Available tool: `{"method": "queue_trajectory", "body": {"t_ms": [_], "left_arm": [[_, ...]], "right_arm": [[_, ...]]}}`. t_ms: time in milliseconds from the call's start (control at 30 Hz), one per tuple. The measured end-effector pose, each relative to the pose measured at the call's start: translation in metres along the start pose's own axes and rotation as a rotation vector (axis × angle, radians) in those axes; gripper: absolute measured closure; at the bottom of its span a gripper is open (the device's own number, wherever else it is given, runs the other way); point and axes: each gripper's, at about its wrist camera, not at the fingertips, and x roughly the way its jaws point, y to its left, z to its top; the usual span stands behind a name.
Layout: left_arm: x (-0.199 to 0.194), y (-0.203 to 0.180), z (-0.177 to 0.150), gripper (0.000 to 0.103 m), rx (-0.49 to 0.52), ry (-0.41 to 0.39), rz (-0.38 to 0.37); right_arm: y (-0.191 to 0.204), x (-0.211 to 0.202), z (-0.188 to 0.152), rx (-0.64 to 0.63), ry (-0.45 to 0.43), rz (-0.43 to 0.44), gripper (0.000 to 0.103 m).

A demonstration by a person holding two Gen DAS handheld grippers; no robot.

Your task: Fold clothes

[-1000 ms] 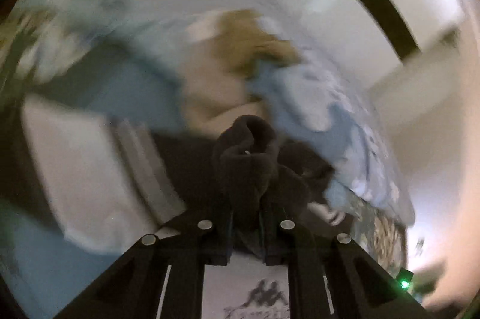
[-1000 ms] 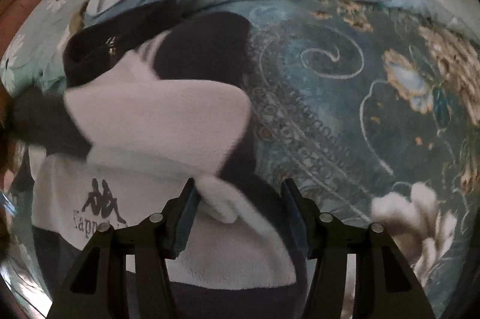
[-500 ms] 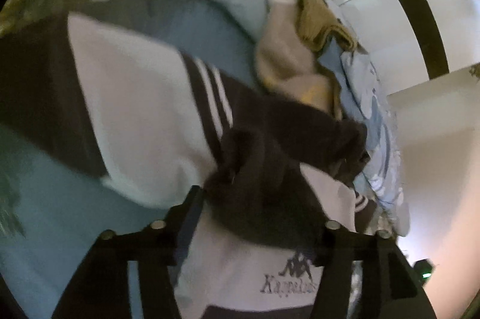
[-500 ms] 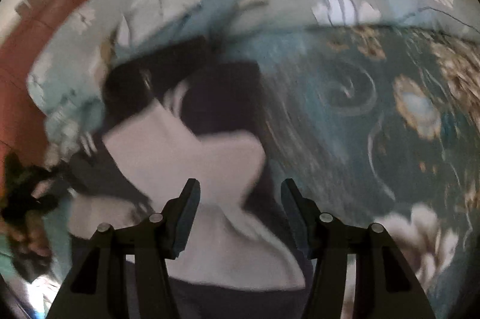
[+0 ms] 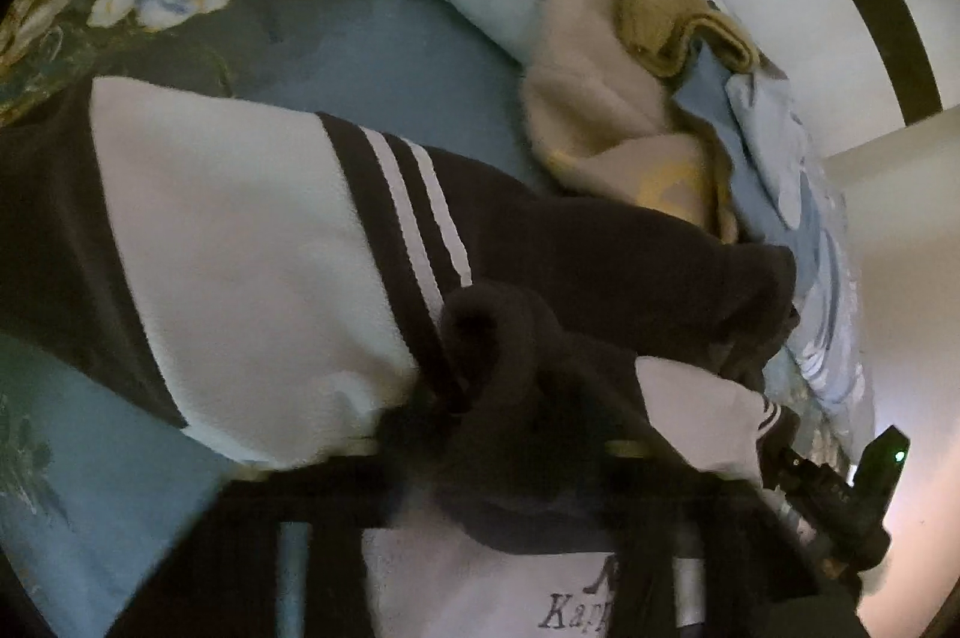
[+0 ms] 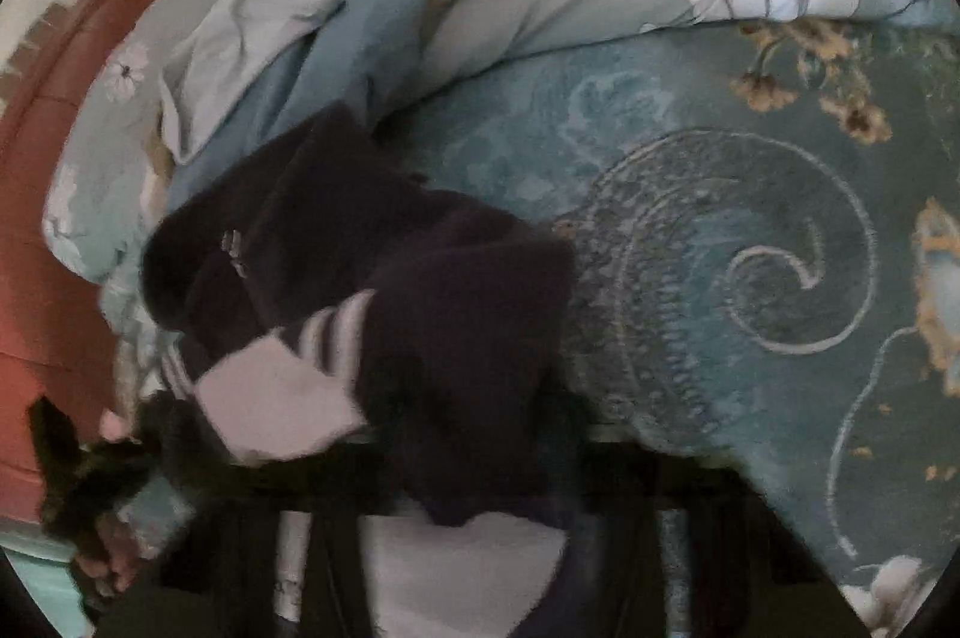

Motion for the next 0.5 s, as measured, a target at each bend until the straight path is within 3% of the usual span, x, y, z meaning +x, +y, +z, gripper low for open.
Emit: {"method": "queue_trajectory", "body": {"t_ms": [67, 167, 267, 367, 433, 500], "left_arm": [[-0.009, -0.009, 0.002, 0.082, 0.048, -0.031, -0.024], [-0.038, -0.024, 0.005, 0.082, 0.123, -0.126, -0.122], [-0.048, -0.033, 0.01, 0.082, 0.178, -0.177, -0.114], [-0.022, -0.025, 0.01, 0.082, 0.173, -0.108, -0.031], [-0.008, -0.017, 0.006, 0.082, 0.175, -0.061, 0.018], [-0.002, -0.008, 0.002, 0.082, 0.163, -0.032, 0.028]], "right_arm": [[0.001, -0.011, 0.004, -0.004, -0.035, 0.026, 0.089], [0.0, -0.032, 0.011, -0.005, -0.116, 0.047, 0.089], [-0.008, -0.032, 0.016, 0.028, -0.119, 0.039, 0.089], [-0.016, -0.013, 0.013, 0.049, -0.05, 0.009, 0.085], [-0.019, -0.019, 0.006, 0.047, -0.058, 0.02, 0.083], [-0.017, -0.038, -0.001, 0.015, -0.107, 0.034, 0.074]]}}
